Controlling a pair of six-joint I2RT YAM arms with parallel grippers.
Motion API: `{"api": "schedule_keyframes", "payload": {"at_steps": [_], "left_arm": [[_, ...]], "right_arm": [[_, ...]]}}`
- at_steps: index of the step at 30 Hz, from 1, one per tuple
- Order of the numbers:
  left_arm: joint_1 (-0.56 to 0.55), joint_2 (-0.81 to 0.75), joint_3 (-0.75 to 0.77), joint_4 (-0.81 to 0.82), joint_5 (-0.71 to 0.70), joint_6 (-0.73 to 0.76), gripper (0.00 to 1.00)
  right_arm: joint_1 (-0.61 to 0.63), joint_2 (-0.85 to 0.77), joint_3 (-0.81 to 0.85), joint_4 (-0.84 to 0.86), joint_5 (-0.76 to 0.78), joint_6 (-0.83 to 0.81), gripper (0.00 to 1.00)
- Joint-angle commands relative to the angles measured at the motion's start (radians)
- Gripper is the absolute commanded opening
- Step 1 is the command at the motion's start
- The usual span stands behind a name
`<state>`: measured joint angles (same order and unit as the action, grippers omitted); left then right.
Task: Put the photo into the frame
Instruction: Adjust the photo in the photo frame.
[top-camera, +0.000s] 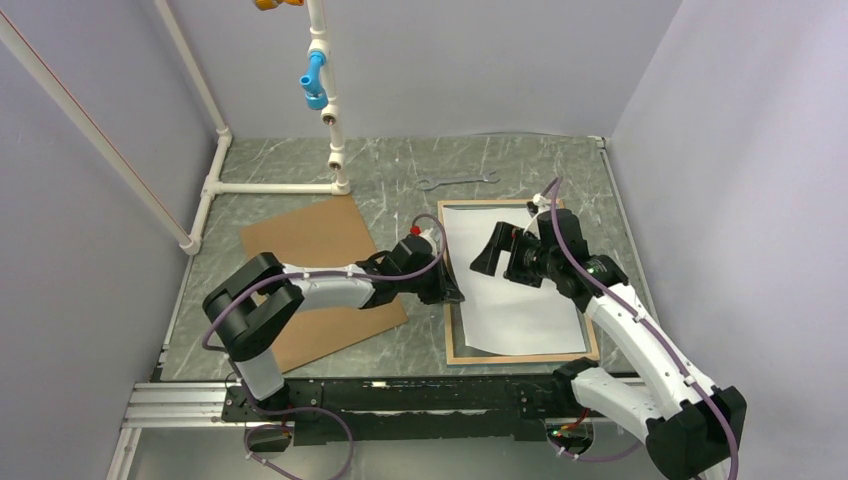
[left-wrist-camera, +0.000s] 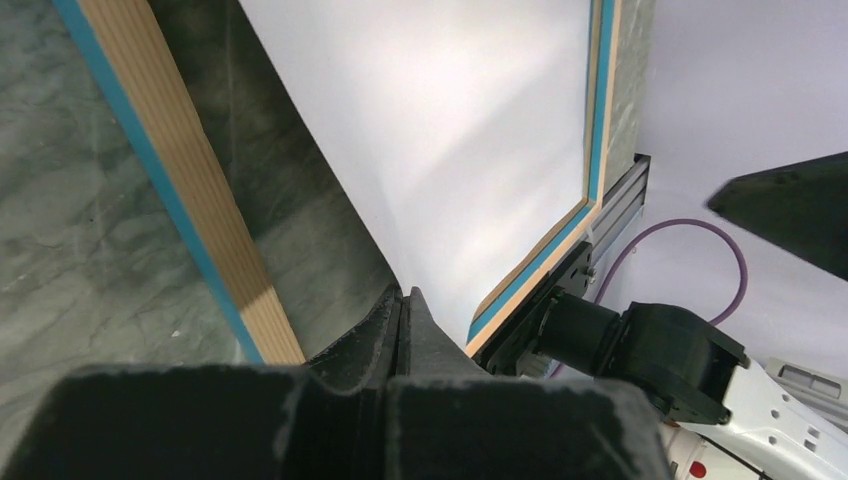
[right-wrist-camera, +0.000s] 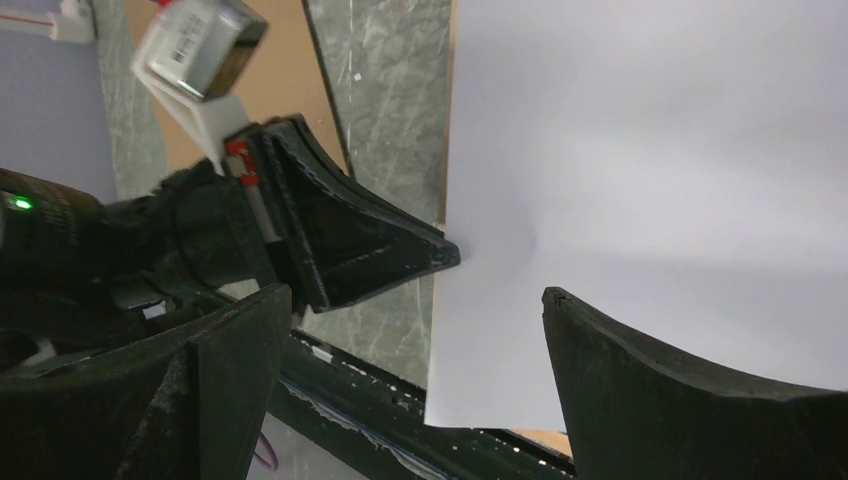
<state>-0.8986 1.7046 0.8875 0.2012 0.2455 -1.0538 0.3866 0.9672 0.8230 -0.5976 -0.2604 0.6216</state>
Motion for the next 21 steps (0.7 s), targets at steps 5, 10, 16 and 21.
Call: {"api": "schedule_keyframes", "payload": {"at_steps": [5,10,16,21], "left_arm": [[-0.049,0.072,0.068,0.087,-0.039,-0.042,0.00],[-0.050,0.107,0.123,0.032,-0.016,0.033,0.00],[-0.052,0.074,0.127,0.008,-0.015,0.145,0.00],[-0.051,0.073,0.117,0.058,0.029,0.190,0.00]], "right_arm": [[-0.028,-0.028,0.051,-0.022,0.017,-0.014,0.99],[-0.034,-0.032,0.045,-0.019,0.009,-0.014,0.99],[-0.038,-0.041,0.039,-0.016,0.008,-0.016,0.99],[-0.038,-0.042,0.033,-0.007,-0.002,-0.015,0.99]]}}
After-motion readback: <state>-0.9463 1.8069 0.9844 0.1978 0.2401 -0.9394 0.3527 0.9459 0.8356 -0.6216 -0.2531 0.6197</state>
